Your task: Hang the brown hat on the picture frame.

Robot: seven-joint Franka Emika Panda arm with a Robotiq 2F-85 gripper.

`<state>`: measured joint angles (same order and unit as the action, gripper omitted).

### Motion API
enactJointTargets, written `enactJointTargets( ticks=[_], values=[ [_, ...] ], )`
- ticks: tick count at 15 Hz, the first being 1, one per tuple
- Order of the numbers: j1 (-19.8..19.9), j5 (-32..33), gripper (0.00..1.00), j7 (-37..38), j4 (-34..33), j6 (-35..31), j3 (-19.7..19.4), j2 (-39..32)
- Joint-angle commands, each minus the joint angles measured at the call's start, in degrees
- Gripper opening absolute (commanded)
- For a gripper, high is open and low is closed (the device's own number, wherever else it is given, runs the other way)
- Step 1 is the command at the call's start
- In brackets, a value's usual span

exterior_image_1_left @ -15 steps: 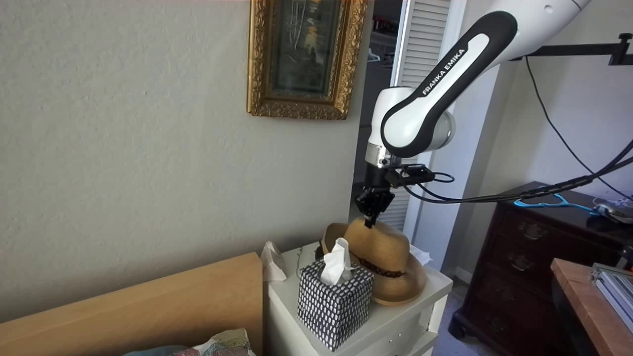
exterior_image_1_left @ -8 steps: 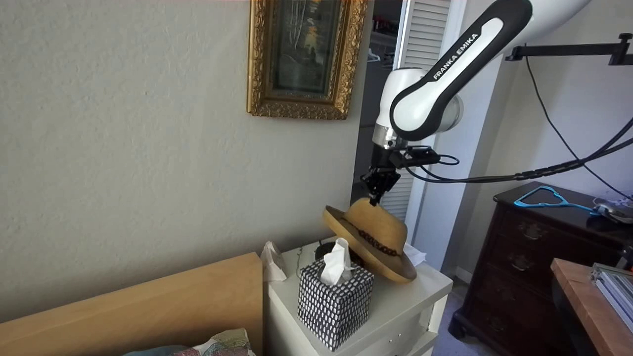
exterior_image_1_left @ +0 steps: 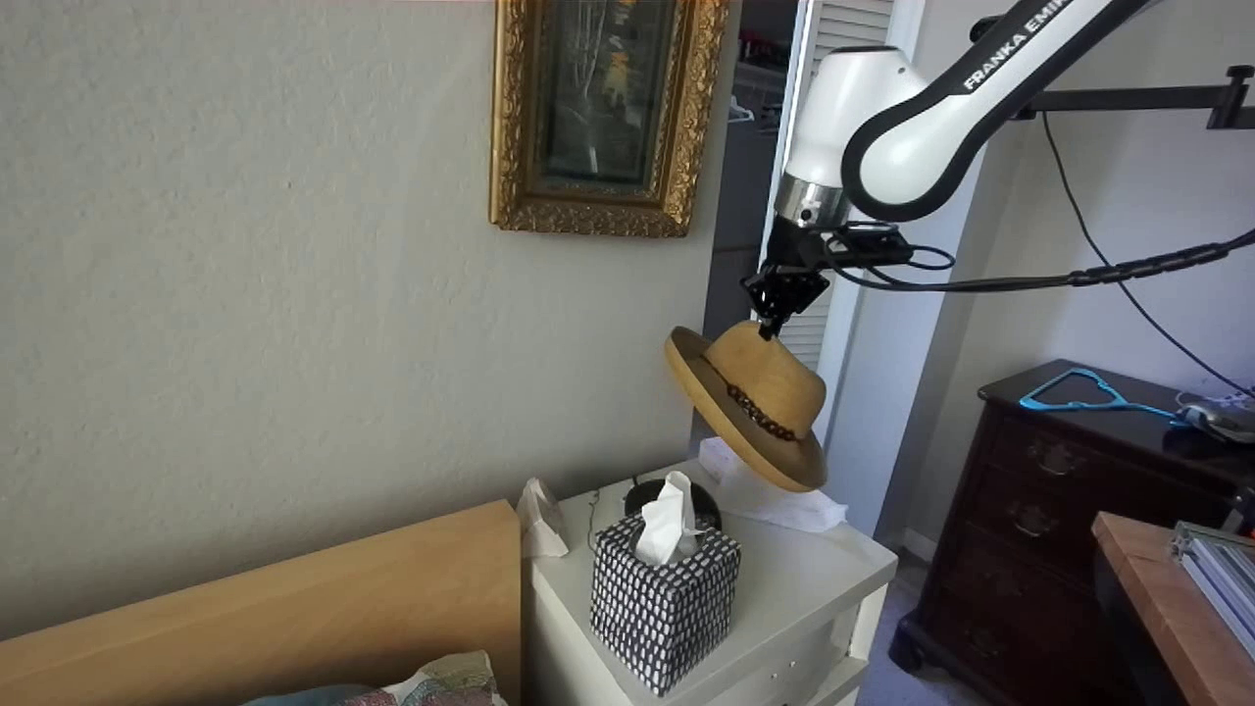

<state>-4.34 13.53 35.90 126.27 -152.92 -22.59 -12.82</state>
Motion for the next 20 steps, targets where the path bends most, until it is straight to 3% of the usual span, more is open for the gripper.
enactJointTargets(
  ticks=[1,7,12,14,20],
  values=[
    [-0.57,12.49,0.01,13.92,4.53,0.39,-1.67,9.19],
    [7.2,31.0,0.01,33.46,5.89,4.59,5.75,20.39],
    [13.34,37.34,0.01,40.9,6.68,8.84,13.21,28.33],
    [14.49,37.86,0.01,40.11,6.98,9.3,15.06,31.14],
    [15.61,38.68,0.01,25.4,9.74,6.66,17.83,39.94]
  ],
)
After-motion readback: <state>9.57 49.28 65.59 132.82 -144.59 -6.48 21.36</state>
